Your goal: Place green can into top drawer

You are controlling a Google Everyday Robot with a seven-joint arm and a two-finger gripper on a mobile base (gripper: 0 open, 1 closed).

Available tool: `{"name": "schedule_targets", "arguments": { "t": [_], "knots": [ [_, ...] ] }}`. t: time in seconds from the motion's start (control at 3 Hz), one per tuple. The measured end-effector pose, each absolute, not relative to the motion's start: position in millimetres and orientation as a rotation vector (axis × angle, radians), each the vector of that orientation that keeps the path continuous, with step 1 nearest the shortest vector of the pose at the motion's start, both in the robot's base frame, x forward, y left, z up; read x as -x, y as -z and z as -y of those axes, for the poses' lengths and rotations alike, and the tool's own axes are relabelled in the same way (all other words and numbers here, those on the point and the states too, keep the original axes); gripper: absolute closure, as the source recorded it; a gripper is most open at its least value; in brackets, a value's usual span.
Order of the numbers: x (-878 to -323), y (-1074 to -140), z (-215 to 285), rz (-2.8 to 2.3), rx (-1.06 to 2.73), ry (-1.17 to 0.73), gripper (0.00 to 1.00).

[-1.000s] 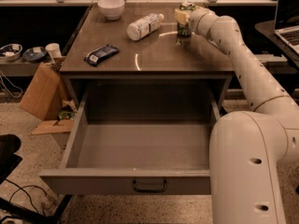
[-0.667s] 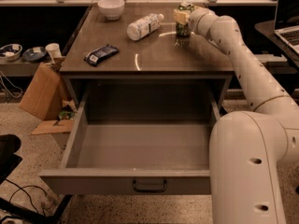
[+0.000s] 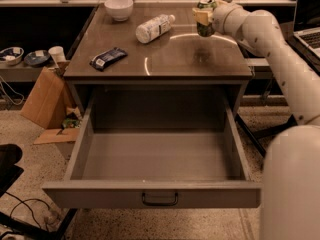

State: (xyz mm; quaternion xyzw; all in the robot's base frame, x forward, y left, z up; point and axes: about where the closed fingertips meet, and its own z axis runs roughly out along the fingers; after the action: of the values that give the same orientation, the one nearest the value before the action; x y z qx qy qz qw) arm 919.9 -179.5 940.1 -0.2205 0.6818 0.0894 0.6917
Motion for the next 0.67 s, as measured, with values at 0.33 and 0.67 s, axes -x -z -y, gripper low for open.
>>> {"name": "schedule_targets", "arguments": {
  "t": [0.33,0.67],
  "knots": [
    [-826,-953,197,-1.526,0.635,-0.193,1.00],
    [-755,-935,194,-1.499,0.765,-0.232,1.00]
  ]
}}
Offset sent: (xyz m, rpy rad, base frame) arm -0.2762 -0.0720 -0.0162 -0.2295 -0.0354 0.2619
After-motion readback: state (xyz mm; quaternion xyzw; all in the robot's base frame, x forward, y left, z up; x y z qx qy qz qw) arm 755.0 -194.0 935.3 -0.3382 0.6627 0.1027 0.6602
